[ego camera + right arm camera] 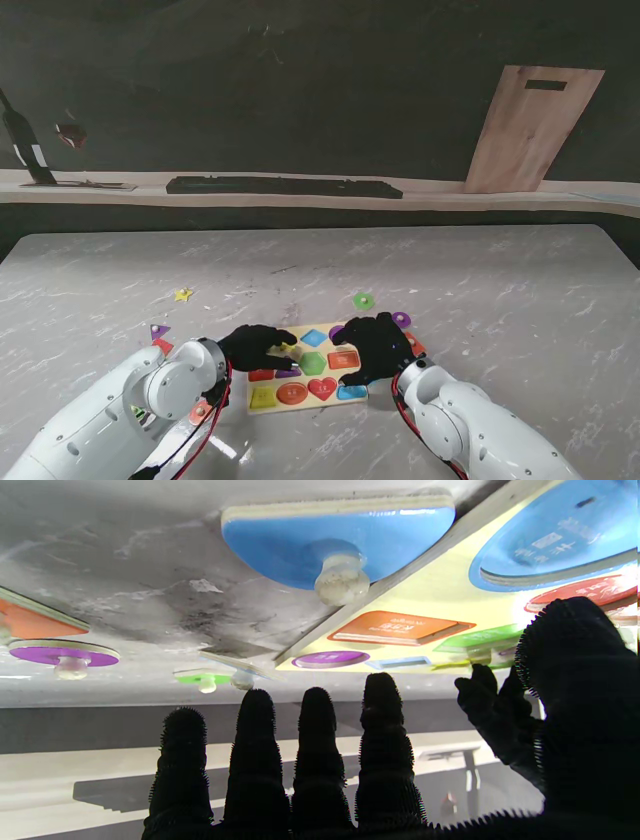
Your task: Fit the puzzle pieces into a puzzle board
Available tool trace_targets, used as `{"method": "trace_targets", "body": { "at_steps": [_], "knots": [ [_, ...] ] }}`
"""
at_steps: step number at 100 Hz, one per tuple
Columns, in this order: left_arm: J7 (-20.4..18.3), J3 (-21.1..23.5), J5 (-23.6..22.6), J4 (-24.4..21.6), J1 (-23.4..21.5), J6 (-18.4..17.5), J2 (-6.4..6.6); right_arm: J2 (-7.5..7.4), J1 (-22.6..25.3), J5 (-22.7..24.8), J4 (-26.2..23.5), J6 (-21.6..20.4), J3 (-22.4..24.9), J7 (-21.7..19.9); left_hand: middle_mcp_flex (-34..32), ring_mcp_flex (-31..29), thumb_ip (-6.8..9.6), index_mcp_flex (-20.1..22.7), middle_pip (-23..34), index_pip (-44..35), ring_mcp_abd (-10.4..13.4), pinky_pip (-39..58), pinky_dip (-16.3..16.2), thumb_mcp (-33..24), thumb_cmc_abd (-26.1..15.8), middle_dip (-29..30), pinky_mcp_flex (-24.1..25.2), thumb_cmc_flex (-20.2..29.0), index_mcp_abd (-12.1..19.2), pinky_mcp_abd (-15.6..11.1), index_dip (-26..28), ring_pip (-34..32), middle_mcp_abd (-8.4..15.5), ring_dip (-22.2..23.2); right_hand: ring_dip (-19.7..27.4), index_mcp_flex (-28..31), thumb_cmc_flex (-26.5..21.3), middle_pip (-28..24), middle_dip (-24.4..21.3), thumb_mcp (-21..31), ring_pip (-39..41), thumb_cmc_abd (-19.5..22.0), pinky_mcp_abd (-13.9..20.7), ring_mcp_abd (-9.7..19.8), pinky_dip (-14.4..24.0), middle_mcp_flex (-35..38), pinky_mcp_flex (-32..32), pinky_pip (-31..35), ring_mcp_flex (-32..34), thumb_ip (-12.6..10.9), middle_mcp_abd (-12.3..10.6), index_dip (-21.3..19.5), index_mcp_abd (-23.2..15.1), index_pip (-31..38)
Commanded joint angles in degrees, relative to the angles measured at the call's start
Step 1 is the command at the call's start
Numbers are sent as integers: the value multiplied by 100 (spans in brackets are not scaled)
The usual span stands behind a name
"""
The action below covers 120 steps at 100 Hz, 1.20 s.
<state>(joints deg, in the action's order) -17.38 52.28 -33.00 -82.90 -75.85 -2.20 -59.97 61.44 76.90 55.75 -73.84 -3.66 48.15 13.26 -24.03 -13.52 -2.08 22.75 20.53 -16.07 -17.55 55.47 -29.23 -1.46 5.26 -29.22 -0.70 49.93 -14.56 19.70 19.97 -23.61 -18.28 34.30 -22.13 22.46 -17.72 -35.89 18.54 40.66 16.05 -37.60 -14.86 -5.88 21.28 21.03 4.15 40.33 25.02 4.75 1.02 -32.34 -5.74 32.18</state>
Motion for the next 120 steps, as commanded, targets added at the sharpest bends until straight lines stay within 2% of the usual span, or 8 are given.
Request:
{"method": "trace_targets", "body": {
  "at_steps": [1, 35, 70, 79, 96, 120],
  "knots": [
    [-56, 3, 81, -13, -45, 42, -12, 37, 17, 14, -20, 7, -13, 28, 9, -240, 100, 57, 5, -38, 36, 95, 36, 203, -133, 69, -60, 87, 137, 2, -10, -160, -56, -31, -42, -55, 7, -81, 36, 87, 80, 21, -131, -69, -116, -95, -125, 74, -59, -108, 133, 85, -76, 124],
    [-10, 87, 168, -73, -119, 24, -28, 33, 46, -14, -35, -47, 35, -8, -8, -252, 98, 84, -15, -59, 17, 115, 21, 206, -132, 137, -71, 92, 143, 25, -29, -180, -64, -35, -48, -49, -10, -111, 48, 76, 151, 34, -64, -92, -94, -120, 36, 299, -34, -108, 149, 108, -58, 167],
    [159, 319, 110, -357, -347, -62, -50, 35, 120, 17, -81, -144, 140, 98, -35, -279, 94, 130, -28, -61, 27, 124, 12, 211, -127, 181, -81, 82, 157, 32, -44, -179, -53, -45, -39, -61, 19, -121, 49, 65, 170, 92, -77, -82, -125, -100, -4, 328, -42, -110, 148, 128, -70, 180],
    [276, 408, 86, -441, -444, -82, -70, 40, 173, 21, -121, -192, 214, 153, -31, -275, 94, 123, -32, -59, 33, 120, 13, 211, -121, 187, -77, 82, 158, 32, -47, -164, -48, -54, -37, -44, 24, -120, 48, 64, 172, 113, -83, -79, -136, -99, -10, 327, -41, -111, 139, 132, -72, 185],
    [765, 625, 87, -552, -685, -201, -162, 61, 272, 15, -208, -305, 420, 300, 14, -260, 90, 169, -76, -94, 53, -40, 91, 221, -13, 226, -55, 51, 162, 20, -40, -90, -32, -107, -41, -38, 28, -140, 55, 56, 194, 134, -69, -66, -152, -40, 4, 337, 9, -109, 135, 136, -75, 197],
    [1024, 1000, 86, -1070, -1119, 23, -218, 147, 474, -401, -367, -611, 847, 316, 130, -221, 88, 140, -342, 28, 38, -263, 207, 233, 112, 452, -30, -157, 165, 20, -98, 68, -45, -210, -129, 12, 10, -246, 97, 44, 378, 118, -37, -37, -106, 231, 278, 506, 306, -108, 96, 132, -73, 242]
  ]
}}
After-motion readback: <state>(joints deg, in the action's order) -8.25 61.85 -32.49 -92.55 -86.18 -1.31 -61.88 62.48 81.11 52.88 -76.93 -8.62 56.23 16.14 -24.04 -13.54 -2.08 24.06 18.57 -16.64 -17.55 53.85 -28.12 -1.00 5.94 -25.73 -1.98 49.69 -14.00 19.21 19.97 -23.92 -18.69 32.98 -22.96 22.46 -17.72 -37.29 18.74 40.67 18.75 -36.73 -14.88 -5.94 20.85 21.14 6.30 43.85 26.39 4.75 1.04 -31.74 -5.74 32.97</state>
